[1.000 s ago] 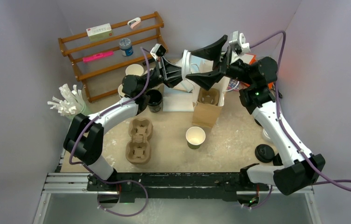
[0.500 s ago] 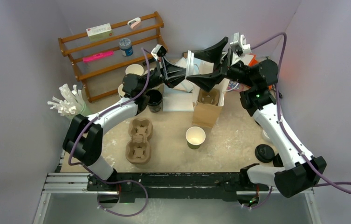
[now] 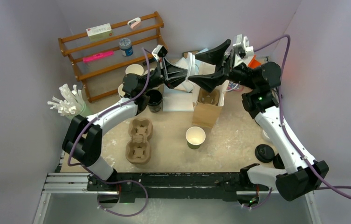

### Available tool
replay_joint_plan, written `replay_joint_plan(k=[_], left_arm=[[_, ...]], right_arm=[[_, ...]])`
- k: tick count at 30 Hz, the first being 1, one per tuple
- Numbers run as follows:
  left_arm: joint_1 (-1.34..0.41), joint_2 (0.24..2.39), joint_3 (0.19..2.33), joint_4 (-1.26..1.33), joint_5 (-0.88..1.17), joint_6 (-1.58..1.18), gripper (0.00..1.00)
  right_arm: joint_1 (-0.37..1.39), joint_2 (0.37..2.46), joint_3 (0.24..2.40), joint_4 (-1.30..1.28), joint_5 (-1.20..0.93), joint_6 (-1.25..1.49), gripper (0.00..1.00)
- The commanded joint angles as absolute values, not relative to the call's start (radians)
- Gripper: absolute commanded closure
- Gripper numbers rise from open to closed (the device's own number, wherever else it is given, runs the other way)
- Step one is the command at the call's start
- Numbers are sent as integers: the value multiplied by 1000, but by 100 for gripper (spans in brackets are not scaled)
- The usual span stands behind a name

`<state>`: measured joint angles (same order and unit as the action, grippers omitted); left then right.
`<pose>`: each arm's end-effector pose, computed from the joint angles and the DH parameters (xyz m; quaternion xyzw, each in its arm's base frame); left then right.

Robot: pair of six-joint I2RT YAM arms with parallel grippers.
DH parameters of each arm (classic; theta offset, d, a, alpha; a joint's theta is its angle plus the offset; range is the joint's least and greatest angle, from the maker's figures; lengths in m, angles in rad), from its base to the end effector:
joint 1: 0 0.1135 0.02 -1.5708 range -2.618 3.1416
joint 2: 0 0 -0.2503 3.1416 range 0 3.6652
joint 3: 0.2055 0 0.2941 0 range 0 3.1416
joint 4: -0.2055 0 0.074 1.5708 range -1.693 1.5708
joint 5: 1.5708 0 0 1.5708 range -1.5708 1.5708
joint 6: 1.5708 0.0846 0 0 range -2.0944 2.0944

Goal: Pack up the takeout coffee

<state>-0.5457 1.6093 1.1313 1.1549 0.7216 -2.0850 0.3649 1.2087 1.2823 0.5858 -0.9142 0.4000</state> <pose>0.3301 -0.2658 0.3706 -0.0528 0.5119 -0.8549 0.0656 0.2688 0.1744 0.5056 -0.3893 0.4018 0.4809 0.6751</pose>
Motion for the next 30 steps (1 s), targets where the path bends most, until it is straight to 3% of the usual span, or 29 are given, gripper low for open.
replay_joint_plan(k=[1,7,27,30], left_arm=[[-541,1562,1165,1159,708,-2297,95],[-541,1561,1173,1157,718,-2298,96],[-542,1580,1204,1176,763,-2321,98],[-542,1578,1199,1176,762,-2321,98]], right_arm=[[370,1194,1285,617,-919,403,14],[370,1194,1278,625,-907,415,1],[370,1214,1289,657,-935,425,1],[370,1219,1290,669,-948,430,6]])
